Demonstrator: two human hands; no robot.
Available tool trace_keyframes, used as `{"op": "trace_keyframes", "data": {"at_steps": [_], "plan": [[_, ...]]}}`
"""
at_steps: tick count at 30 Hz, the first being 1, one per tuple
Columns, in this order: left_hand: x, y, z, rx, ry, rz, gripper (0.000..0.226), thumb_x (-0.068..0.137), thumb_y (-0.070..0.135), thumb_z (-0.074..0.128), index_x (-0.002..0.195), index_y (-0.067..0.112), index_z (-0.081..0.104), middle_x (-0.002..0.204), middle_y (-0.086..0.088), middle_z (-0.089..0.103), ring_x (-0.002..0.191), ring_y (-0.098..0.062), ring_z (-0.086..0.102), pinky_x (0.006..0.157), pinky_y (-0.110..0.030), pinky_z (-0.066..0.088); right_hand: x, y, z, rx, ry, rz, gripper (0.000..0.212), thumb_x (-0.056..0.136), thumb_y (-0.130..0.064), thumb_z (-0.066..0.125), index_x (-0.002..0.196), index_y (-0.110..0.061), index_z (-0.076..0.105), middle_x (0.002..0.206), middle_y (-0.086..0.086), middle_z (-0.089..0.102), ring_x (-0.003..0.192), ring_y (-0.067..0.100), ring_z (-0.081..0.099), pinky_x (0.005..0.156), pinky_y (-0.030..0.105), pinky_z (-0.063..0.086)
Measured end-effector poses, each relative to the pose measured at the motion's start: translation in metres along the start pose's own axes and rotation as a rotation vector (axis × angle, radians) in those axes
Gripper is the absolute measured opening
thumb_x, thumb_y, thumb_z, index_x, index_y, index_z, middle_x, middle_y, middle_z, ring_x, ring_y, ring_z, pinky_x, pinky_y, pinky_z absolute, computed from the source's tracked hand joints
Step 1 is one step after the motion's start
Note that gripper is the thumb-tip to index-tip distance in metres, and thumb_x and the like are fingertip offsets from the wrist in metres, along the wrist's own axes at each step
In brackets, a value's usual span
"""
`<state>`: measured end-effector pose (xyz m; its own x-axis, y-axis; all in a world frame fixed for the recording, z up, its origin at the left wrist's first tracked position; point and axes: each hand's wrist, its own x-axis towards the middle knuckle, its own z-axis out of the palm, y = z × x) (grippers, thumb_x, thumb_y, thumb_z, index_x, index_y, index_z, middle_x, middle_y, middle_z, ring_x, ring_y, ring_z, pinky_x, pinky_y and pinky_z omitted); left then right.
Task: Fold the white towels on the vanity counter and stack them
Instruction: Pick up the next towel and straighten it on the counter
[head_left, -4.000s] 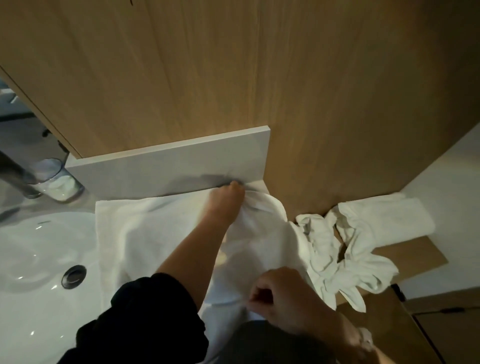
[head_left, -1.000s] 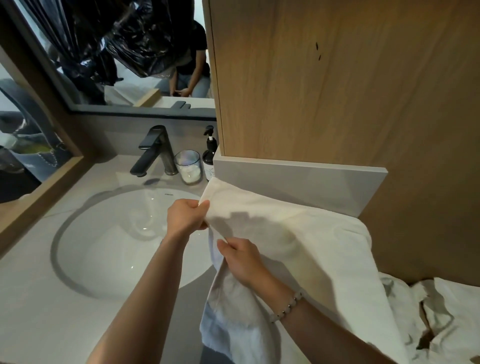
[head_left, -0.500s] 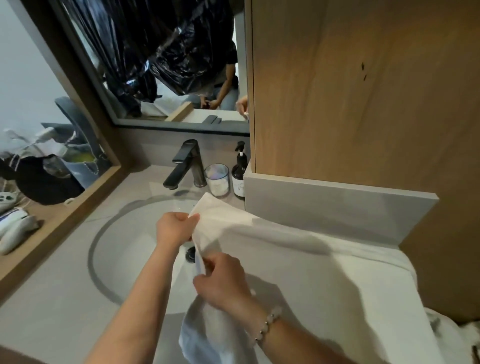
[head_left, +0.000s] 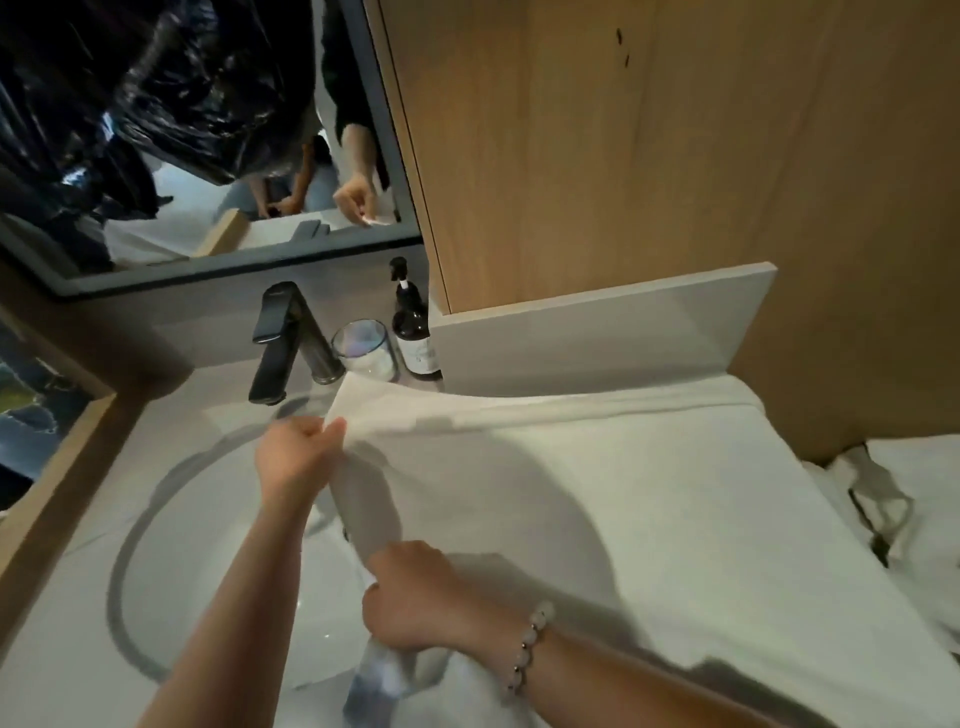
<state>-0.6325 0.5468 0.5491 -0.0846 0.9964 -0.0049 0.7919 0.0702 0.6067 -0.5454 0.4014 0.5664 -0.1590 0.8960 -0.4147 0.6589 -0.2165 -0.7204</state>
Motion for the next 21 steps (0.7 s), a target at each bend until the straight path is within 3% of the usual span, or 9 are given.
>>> {"op": "trace_keyframes", "data": {"at_steps": [2,4,9,12,15,18,21], "plan": [[0.006,-0.002,-0.013,0.099,0.041,0.101,0.044,0.089,0.021,0.054,0.048,0.011,0.044,0.053,-0.013,0.050,0.060,-0.032,0.047,0.061,-0.033,0.039,0.006,-0.009,0.014,0.073,0.025,0.017,0.030,0.091,-0.010,0.041,0.064,-0.015,0.029,0.084,0.013,0.051,0.087,0.033,0.047,0.058,0.027,0.032],[0.011,-0.007,-0.028,0.164,0.086,0.169,0.038,0.090,0.024,0.052,0.056,0.007,0.054,0.065,-0.018,0.061,0.073,-0.037,0.058,0.071,-0.036,0.049,0.013,-0.018,0.026,0.136,0.032,0.032,0.029,0.090,-0.010,0.042,0.063,-0.015,0.031,0.076,0.009,0.048,0.079,0.026,0.043,0.054,0.027,0.030],[0.021,-0.022,-0.068,0.151,0.174,0.244,0.034,0.085,0.018,0.052,0.057,0.000,0.061,0.058,-0.019,0.061,0.064,-0.038,0.060,0.069,-0.037,0.056,0.019,-0.052,0.041,0.308,0.033,0.013,0.028,0.085,-0.009,0.049,0.061,-0.012,0.035,0.062,0.002,0.037,0.054,0.014,0.035,0.047,0.025,0.027],[0.023,-0.033,-0.091,0.100,0.213,0.244,0.031,0.081,0.013,0.054,0.055,-0.003,0.058,0.057,-0.022,0.059,0.058,-0.038,0.056,0.065,-0.036,0.052,0.023,-0.069,0.050,0.393,-0.001,-0.018,0.024,0.081,-0.006,0.050,0.060,-0.015,0.043,0.067,0.002,0.046,0.064,0.019,0.045,0.052,0.024,0.033],[0.023,-0.042,-0.112,0.078,0.230,0.172,0.031,0.083,0.013,0.056,0.056,-0.003,0.057,0.052,-0.016,0.053,0.050,-0.027,0.047,0.058,-0.032,0.042,0.030,-0.084,0.056,0.436,-0.052,-0.061,0.015,0.080,-0.001,0.049,0.070,-0.011,0.053,0.080,0.010,0.052,0.077,0.022,0.048,0.062,0.027,0.039],[0.025,-0.041,-0.130,0.079,0.209,0.152,0.033,0.084,0.016,0.056,0.060,-0.006,0.061,0.057,-0.019,0.055,0.060,-0.031,0.050,0.064,-0.028,0.034,0.034,-0.094,0.055,0.491,-0.085,-0.117,0.012,0.080,0.001,0.048,0.079,-0.008,0.057,0.077,0.011,0.051,0.076,0.021,0.048,0.071,0.031,0.039],[0.026,-0.028,-0.136,0.016,0.185,0.115,0.033,0.083,0.020,0.060,0.067,-0.008,0.065,0.065,-0.020,0.059,0.067,-0.031,0.054,0.066,-0.027,0.037,0.028,-0.088,0.042,0.492,-0.061,-0.138,0.023,0.081,0.003,0.047,0.063,-0.012,0.048,0.065,0.003,0.045,0.064,0.013,0.043,0.063,0.027,0.039]]}}
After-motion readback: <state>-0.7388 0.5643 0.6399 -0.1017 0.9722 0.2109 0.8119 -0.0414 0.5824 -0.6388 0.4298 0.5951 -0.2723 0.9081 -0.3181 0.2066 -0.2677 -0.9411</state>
